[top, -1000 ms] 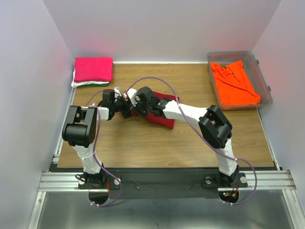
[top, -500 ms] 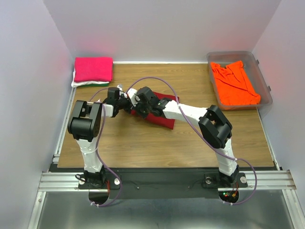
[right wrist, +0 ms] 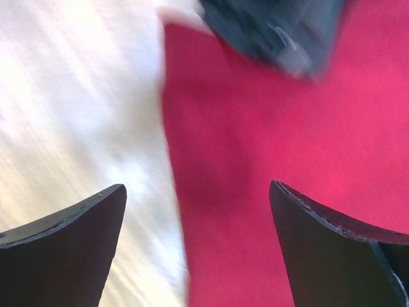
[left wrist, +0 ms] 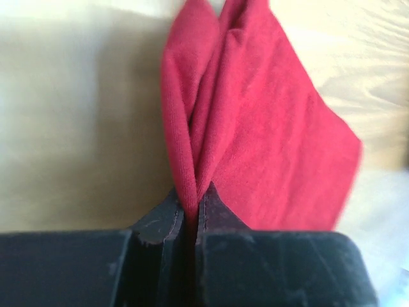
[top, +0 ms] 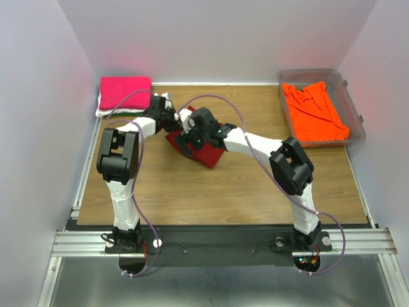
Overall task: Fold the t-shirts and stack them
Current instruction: Neatly place the folded tshirt to the corner
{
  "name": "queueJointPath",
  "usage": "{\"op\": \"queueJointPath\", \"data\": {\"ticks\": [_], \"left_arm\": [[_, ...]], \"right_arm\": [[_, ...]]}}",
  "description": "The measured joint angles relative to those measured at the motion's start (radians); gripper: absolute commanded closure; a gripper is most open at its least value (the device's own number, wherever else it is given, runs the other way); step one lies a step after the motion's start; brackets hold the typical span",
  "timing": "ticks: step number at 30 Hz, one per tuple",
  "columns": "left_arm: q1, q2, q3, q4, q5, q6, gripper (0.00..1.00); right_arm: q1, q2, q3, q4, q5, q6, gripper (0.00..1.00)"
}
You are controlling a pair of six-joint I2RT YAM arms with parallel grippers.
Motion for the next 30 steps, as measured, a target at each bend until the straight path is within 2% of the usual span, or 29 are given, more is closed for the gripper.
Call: {"op": "queueJointPath", "data": {"ticks": [4,11,13,16,23,30], "left_arm": [[0.004,0.057,0.163,-0.134,-0.105,0.161,1.00],[0.014,0.193,0.473,-0.326,-0.300,0.393,1.00],[0.022,0.249,0.599,-0.364,-0.351,0.450,0.99],[0.038,0.305,0.733,-0.389,-0.401,0.513,0.91],[0.061,0.377,0.962,-0.417,-0.498,0.634,0.95],[0.085,0.387,1.003,-0.372,-0.532,0.721,0.98]], "right_arm": [[-0.081,-0.034,-0.029,-0.005,-0.035,0.022,0.00],[-0.300,-0.174,-0.116,-0.020,-0.073,0.037,0.00],[-0.317,-0.204,-0.143,-0.021,-0.078,0.037,0.00],[-0.315,-0.224,-0.165,-0.030,-0.093,0.037,0.00],[-0.304,-0.224,-0.174,-0.051,-0.133,0.037,0.00],[-0.304,-0.224,-0.174,-0.053,-0.147,0.037,0.00]]}}
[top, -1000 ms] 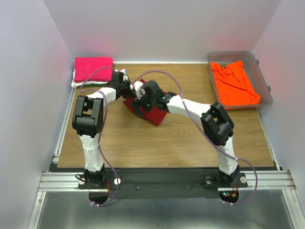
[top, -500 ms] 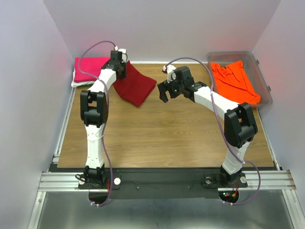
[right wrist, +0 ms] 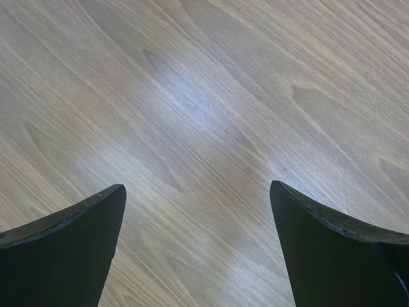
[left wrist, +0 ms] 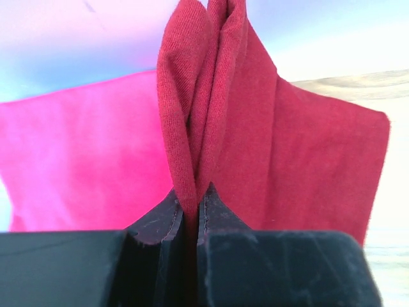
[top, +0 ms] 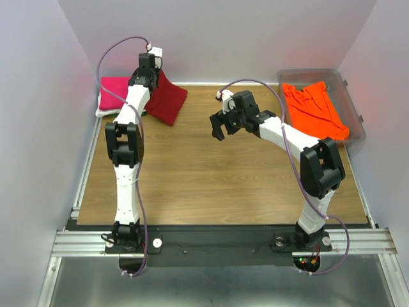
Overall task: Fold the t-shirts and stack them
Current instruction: Neatly place the folded tshirt to the corner
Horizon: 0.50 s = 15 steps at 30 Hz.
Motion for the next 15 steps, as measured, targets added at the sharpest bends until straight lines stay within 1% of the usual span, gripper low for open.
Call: {"op": "queueJointPath", "data": {"ticks": [8,15], "left_arm": [[0.019,-0.008,0.009,0.039,-0.006,0.060,0.99],[0.021,-0.066,0.009,0.056,-0.002,0.070,1.00]], "right_arm": [[0.000,0.001,0.000,0.000,-0.013,0.000,0.00],[0.000,0.002,0.000,0.000,-0.016,0.000,0.00]]}}
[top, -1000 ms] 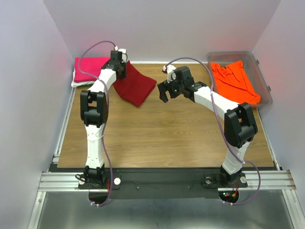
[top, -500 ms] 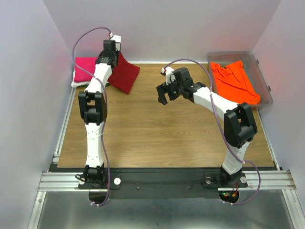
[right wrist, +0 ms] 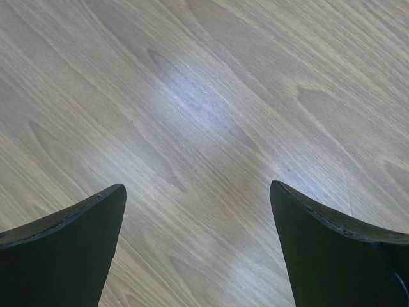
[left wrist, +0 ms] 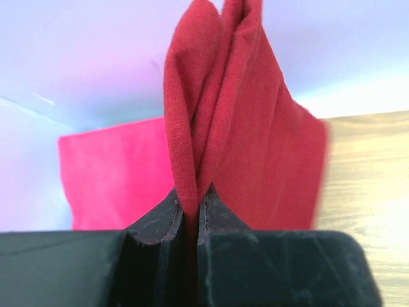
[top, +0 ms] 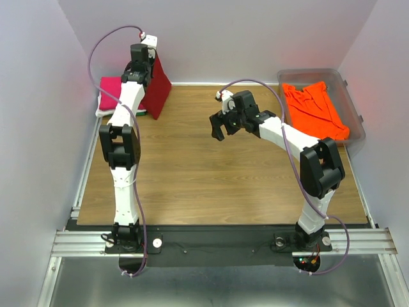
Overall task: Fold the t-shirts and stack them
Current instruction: Neatly place the folded tshirt to the corner
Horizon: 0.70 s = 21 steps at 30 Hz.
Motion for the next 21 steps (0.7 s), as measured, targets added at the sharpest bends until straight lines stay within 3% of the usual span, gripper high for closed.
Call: {"op": "queueJointPath", "data": {"ticks": [21], "left_arm": [[0.005,-0.112,0.002,0.005,0.036,0.000,1.00]], "right_arm": [[0.000,0.004,0.000,0.000,-0.005,0.000,0.00]]}}
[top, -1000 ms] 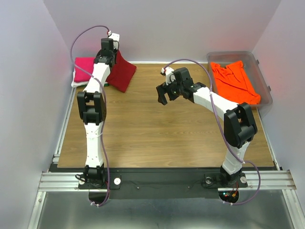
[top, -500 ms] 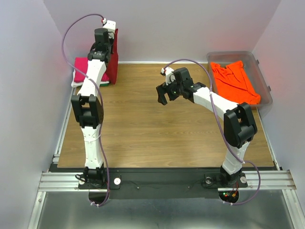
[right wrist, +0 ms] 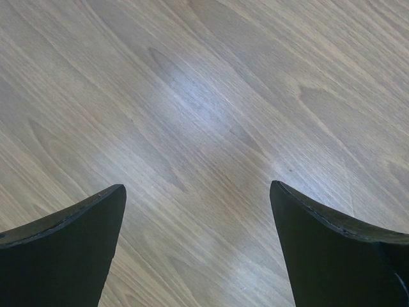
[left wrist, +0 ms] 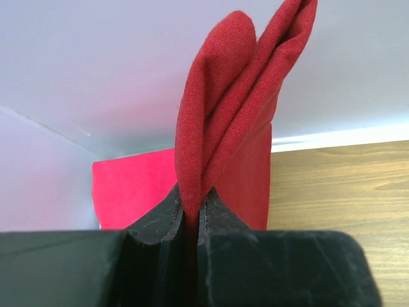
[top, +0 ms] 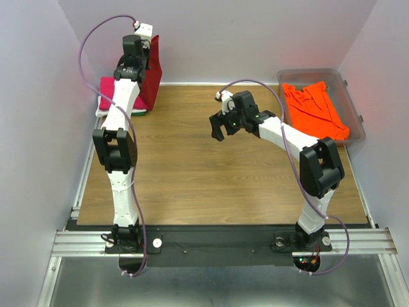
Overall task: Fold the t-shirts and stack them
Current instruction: Neatly place the folded tshirt to the corner
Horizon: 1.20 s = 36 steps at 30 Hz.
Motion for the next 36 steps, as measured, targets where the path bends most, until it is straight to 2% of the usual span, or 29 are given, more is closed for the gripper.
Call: {"op": "queueJointPath", "data": {"ticks": [9,26,28,29,30,33,36], "left_arm": [[0.073,0.007,0.000,-0.001,0.041,-0.008,1.00],[0.220,0.149,-0.003,0.050,0.069,0.035,0.98],[0.236,0.163,-0.003,0.065,0.068,0.049,0.92],[0.244,0.173,-0.002,0.074,0.066,0.059,0.85],[0.251,0.182,-0.002,0.081,0.062,0.070,0.70],[0.271,0.212,-0.002,0.088,0.042,0.098,0.50],[0.292,0.242,0.013,0.092,0.015,0.135,0.45]], "right_arm": [[0.000,0.017,0.000,0.000,-0.002,0.000,0.00],[0.000,0.071,0.004,-0.027,-0.006,0.001,0.00],[0.000,0.075,0.013,-0.029,-0.007,0.001,0.00],[0.000,0.077,0.019,-0.030,-0.008,0.001,0.00],[0.000,0.082,0.026,-0.031,-0.008,0.001,0.00],[0.000,0.087,0.032,-0.036,-0.008,0.001,0.00],[0.000,0.087,0.032,-0.046,-0.006,0.000,0.00]]}}
